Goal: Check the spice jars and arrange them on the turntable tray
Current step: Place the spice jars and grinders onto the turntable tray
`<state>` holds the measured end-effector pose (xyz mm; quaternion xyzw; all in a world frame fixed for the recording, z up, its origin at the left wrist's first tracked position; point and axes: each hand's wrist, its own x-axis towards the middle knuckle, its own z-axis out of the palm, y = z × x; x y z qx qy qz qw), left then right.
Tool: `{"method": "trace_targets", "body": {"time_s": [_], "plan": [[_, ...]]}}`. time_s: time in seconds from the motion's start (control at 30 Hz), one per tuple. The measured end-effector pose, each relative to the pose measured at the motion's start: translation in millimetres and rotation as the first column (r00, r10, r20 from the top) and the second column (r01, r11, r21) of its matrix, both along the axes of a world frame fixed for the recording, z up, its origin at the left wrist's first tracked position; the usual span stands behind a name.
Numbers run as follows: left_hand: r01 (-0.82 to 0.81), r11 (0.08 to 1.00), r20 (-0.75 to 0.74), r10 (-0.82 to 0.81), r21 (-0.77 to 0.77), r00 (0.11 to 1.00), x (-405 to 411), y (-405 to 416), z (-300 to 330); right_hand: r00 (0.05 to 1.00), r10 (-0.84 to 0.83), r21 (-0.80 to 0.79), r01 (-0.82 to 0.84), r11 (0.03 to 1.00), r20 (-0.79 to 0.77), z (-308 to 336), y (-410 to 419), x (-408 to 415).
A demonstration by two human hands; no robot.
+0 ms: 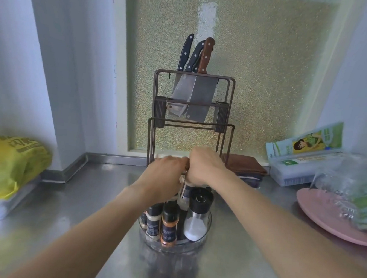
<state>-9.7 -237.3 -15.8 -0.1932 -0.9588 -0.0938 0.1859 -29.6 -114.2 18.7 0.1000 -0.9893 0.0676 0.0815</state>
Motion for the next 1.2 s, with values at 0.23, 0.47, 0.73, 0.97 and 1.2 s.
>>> {"method": "trace_targets", "body": {"time_s": [0.23, 0.47, 0.73, 0.97, 1.2], "plan": [[-0.046, 0.995, 0.123, 0.056, -0.088, 0.991, -0.1, -2.9, -26.6, 0.998, -0.011, 0.063, 0.007, 0.998, 0.067, -36.1, -15.6, -2.0], [0.02, 0.998, 0.066, -0.016, -0.065, 0.998, -3.4, -9.1, -29.5, 0.998, -0.033, -0.047, 0.035, 0.998, 0.058, -39.6, -2.2, -1.8], [-0.343, 0.834, -0.009, 0.385, 0.433, 0.923, 14.4, -73.4, -51.5, 0.972, -0.235, -0.444, 0.205, 0.872, -0.013, -80.2, 71.6, 43.6], [-0.521, 0.651, 0.64, 0.069, 0.552, 0.765, 8.6, -78.2, -103.6, 0.908, -0.068, -0.769, 0.389, 0.507, 0.414, -148.9, 54.6, 54.7], [-0.508, 0.511, 0.68, -0.23, 0.693, 0.697, 16.6, -74.0, -114.7, 0.887, -0.015, -0.796, 0.421, 0.435, 0.461, -156.2, 44.8, 62.1]]}}
